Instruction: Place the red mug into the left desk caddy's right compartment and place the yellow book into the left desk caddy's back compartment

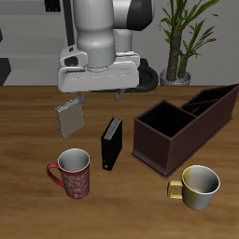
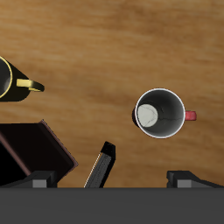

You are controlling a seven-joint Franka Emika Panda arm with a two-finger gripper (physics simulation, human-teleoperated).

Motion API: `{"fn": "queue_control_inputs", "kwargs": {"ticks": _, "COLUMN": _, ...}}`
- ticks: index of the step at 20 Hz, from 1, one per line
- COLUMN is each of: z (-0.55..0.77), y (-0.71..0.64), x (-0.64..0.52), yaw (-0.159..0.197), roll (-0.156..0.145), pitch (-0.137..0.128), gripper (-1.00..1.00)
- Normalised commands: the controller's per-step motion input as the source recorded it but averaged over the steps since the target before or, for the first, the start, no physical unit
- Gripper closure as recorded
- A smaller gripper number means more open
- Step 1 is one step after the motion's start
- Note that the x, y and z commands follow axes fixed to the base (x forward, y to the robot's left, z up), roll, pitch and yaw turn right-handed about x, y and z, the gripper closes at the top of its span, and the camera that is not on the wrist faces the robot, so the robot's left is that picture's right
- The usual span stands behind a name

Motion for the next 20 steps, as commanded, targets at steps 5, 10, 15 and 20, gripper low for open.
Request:
{"fn": "queue_control_inputs", "kwargs": {"ticks": 5, "z": 0.0, "y": -0.11, "x": 0.23, "yaw": 0.013, "roll": 0.006, "pitch": -0.05, "gripper": -1.0}}
{"fn": "queue_control_inputs", "kwargs": {"ticks": 10, "z": -0.18, "y": -0.11, "x": 0.24, "yaw": 0.01, "roll": 0.004, "pitch": -0.009, "gripper": -1.0}}
{"fn": "queue_control_inputs", "kwargs": {"ticks": 15, "z": -0.3, "y": -0.04, "x": 0.18, "yaw": -0.037, "roll": -0.028, "pitch": 0.017, "gripper": -1.0}}
{"fn": "queue_control_inputs", "kwargs": {"ticks": 20, "z": -0.31, "y": 0.13, "x": 0.13, "yaw": -0.034, "roll": -0.02, "pitch": 0.009, "gripper": -1.0}}
